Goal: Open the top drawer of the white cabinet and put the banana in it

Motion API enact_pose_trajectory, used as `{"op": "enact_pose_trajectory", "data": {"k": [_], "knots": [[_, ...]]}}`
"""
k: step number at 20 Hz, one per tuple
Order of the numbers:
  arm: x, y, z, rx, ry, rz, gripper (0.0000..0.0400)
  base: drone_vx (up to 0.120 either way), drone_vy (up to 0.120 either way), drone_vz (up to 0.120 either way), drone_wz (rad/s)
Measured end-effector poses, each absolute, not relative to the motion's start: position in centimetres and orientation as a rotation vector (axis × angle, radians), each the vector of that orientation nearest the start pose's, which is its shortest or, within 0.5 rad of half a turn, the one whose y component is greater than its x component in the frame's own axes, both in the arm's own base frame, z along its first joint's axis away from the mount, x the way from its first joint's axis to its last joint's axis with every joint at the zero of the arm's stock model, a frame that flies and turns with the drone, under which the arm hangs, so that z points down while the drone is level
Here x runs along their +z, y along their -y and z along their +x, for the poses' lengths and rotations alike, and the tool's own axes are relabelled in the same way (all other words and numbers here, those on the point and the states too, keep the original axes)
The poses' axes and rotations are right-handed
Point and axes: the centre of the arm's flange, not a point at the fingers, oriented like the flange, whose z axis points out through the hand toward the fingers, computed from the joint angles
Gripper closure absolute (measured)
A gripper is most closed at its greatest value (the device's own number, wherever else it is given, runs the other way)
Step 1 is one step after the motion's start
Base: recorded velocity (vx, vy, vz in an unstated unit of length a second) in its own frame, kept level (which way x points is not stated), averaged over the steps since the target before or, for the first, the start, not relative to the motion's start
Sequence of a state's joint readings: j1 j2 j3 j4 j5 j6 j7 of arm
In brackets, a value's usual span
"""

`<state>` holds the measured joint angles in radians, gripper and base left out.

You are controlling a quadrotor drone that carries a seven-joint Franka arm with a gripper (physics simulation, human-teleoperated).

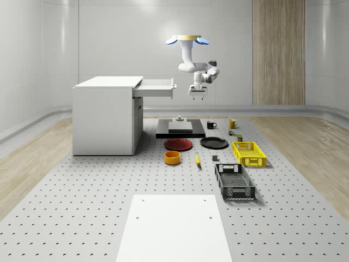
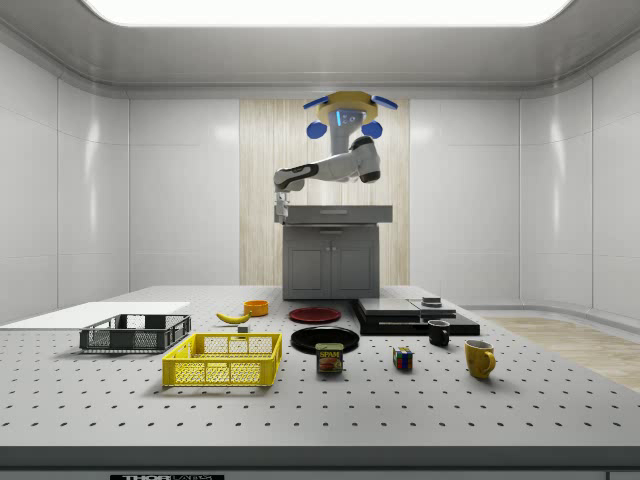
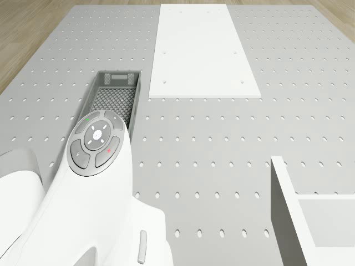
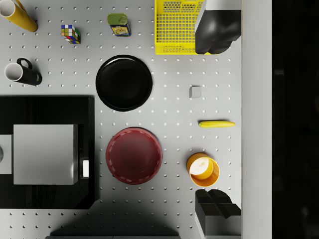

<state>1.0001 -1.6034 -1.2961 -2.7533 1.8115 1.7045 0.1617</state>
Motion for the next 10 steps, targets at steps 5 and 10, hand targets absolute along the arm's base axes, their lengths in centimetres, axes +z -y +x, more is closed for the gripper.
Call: {"op": "enact_pose_trajectory", "data": {"k": [5, 10], "knots": [[52.27, 10.20, 32.08, 0.785, 0.000, -0.002, 0.0000, 0.120, 0.000, 0.000, 0.000], [52.27, 10.20, 32.08, 0.785, 0.000, -0.002, 0.0000, 0.120, 0.000, -0.120, 0.000]]}}
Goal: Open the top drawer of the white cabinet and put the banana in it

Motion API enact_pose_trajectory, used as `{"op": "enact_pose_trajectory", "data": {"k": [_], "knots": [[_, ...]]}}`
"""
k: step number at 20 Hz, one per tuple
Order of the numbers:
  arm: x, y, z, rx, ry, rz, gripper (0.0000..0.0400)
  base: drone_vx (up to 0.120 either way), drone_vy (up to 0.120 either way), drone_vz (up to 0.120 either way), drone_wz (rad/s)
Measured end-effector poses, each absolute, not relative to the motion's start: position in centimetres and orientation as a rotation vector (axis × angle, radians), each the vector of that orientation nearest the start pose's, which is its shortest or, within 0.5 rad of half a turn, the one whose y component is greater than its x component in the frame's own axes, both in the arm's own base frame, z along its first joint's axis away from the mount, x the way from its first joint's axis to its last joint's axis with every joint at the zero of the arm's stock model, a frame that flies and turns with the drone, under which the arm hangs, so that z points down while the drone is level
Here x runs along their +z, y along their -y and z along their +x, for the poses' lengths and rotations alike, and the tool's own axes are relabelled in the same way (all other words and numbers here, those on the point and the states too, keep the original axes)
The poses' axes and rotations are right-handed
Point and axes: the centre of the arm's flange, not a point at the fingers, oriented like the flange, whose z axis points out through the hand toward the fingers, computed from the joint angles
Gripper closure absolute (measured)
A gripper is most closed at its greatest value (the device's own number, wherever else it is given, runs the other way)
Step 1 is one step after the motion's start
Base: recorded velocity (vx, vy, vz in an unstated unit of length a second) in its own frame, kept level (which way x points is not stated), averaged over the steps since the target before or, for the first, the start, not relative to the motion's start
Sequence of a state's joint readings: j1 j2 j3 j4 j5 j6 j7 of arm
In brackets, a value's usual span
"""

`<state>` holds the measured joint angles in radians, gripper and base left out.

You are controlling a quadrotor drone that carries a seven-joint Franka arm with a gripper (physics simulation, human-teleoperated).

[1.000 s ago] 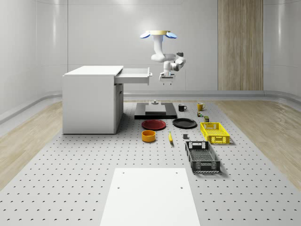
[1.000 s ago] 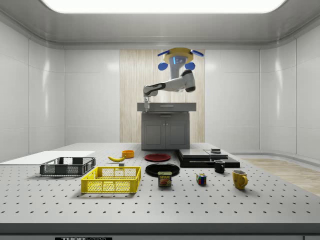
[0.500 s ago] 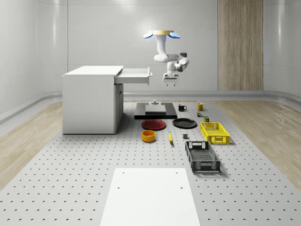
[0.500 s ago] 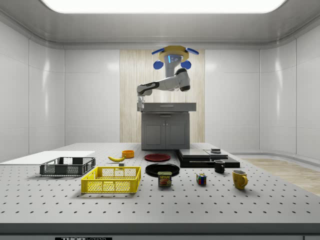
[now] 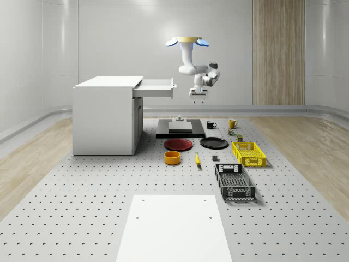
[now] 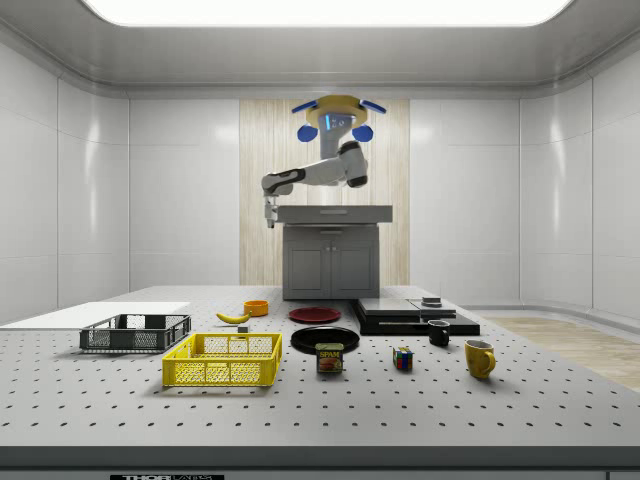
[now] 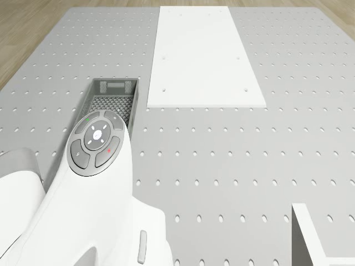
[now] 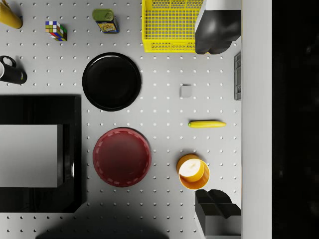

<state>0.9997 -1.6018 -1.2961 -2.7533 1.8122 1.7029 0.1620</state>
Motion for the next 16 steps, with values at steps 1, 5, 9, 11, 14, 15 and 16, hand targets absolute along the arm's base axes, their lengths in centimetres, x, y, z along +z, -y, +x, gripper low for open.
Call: {"op": "enact_pose_trajectory", "data": {"k": [1, 5, 9, 11, 14, 15, 16], "knots": [[52.27, 10.20, 32.08, 0.785, 0.000, -0.002, 0.0000, 0.120, 0.000, -0.120, 0.000], [52.27, 10.20, 32.08, 0.785, 0.000, -0.002, 0.0000, 0.120, 0.000, -0.120, 0.000], [52.27, 10.20, 32.08, 0.785, 0.000, -0.002, 0.0000, 0.120, 0.000, -0.120, 0.000], [52.27, 10.20, 32.08, 0.785, 0.000, -0.002, 0.0000, 0.120, 0.000, -0.120, 0.000], [52.27, 10.20, 32.08, 0.785, 0.000, -0.002, 0.0000, 0.120, 0.000, -0.120, 0.000], [52.27, 10.20, 32.08, 0.785, 0.000, -0.002, 0.0000, 0.120, 0.000, -0.120, 0.000], [52.27, 10.20, 32.08, 0.785, 0.000, -0.002, 0.0000, 0.120, 0.000, -0.120, 0.000]]}}
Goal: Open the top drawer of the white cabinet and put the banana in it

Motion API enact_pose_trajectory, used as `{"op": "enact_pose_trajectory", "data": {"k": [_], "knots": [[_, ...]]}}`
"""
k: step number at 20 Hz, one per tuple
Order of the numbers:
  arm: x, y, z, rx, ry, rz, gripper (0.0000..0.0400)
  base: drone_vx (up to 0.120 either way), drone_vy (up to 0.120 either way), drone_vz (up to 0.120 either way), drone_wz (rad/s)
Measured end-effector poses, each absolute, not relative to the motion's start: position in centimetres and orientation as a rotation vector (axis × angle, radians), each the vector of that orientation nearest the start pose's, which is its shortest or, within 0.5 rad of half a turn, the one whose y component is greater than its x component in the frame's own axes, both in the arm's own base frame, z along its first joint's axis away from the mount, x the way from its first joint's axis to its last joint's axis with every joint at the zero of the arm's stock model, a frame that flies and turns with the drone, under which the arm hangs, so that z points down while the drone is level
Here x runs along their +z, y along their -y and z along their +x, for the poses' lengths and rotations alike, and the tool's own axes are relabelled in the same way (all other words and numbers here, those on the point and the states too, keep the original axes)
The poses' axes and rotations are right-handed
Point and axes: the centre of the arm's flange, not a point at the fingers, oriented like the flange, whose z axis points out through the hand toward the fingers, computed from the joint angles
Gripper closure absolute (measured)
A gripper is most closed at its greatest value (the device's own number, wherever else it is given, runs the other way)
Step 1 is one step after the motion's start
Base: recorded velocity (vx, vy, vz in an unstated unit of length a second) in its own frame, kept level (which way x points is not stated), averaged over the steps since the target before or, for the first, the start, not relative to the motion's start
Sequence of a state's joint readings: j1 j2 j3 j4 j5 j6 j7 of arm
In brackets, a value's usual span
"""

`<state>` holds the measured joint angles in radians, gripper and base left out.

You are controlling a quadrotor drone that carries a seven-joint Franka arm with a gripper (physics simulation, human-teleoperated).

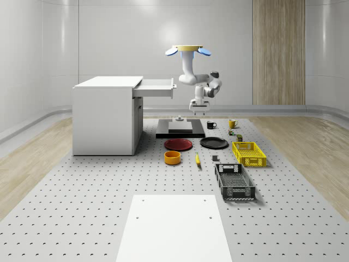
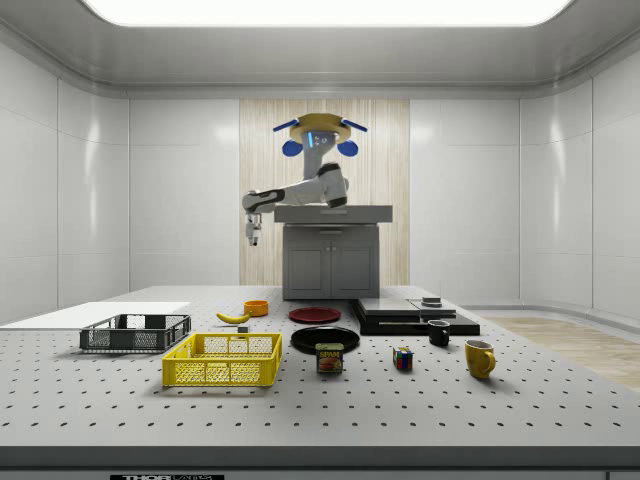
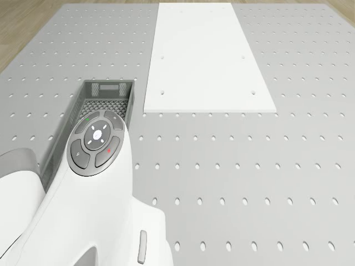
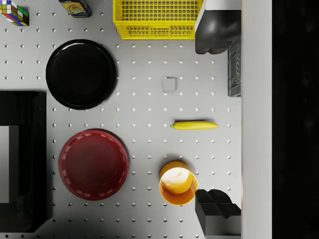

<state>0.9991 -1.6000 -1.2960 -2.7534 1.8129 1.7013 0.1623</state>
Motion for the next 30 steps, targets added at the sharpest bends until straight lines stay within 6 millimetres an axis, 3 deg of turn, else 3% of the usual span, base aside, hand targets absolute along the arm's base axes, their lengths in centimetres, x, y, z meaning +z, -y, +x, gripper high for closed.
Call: {"op": "enact_pose_trajectory", "data": {"k": [12, 17, 30], "knots": [[52.27, 10.20, 32.08, 0.785, 0.000, -0.002, 0.0000, 0.120, 0.000, -0.120, 0.000], [52.27, 10.20, 32.08, 0.785, 0.000, -0.002, 0.0000, 0.008, 0.000, -0.120, 0.000], [52.27, 10.20, 32.08, 0.785, 0.000, -0.002, 0.0000, 0.000, 0.117, -0.120, 0.000]]}}
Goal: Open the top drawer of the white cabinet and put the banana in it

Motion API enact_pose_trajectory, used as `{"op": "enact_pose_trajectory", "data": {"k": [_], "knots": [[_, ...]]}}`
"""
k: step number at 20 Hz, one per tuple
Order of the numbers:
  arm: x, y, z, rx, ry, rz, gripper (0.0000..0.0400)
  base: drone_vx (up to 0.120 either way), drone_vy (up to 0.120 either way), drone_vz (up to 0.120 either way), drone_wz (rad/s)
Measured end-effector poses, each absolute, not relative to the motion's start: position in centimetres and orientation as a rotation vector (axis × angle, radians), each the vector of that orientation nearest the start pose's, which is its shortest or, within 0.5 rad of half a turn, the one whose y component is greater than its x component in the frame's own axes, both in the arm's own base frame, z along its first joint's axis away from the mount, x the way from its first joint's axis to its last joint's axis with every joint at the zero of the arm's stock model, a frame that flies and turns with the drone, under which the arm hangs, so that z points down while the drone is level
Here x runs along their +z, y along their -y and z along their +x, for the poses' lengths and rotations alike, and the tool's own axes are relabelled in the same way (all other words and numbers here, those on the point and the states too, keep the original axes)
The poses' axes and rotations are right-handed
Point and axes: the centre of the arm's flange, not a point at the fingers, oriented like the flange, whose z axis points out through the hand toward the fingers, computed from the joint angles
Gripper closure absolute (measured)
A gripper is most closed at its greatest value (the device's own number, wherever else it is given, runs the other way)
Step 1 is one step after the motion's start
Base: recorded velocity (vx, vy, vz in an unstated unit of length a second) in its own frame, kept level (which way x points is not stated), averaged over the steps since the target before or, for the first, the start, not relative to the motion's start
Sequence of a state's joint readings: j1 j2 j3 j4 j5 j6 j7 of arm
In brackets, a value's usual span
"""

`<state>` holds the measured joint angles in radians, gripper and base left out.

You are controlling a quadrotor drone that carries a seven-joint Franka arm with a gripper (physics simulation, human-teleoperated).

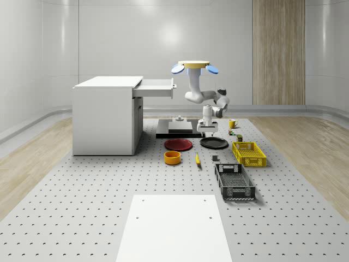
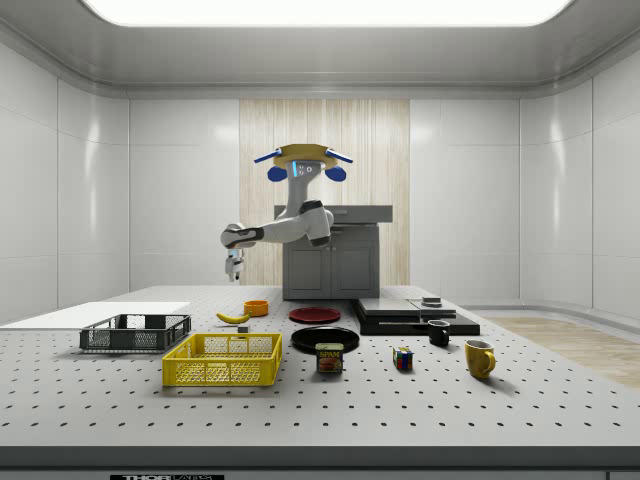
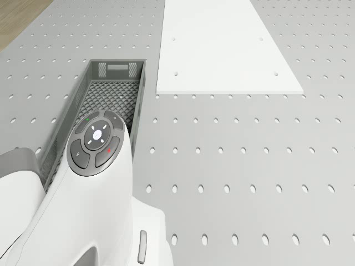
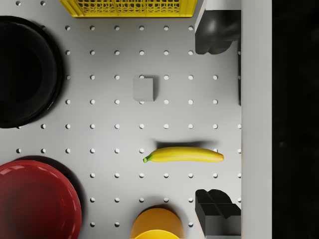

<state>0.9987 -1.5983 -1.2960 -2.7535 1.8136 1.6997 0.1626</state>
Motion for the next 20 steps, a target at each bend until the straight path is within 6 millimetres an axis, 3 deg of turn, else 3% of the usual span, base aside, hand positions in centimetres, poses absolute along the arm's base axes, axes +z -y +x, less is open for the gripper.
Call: {"op": "enact_pose_trajectory", "data": {"k": [2, 10, 20], "knots": [[52.27, 10.20, 32.08, 0.785, 0.000, -0.002, 0.0000, 0.000, 0.120, -0.120, 0.000], [52.27, 10.20, 32.08, 0.785, 0.000, -0.002, 0.0000, 0.000, 0.000, -0.120, 0.000], [52.27, 9.41, 32.07, 0.785, 0.000, -0.002, 0.0000, 0.000, 0.028, -0.020, 0.000]]}}
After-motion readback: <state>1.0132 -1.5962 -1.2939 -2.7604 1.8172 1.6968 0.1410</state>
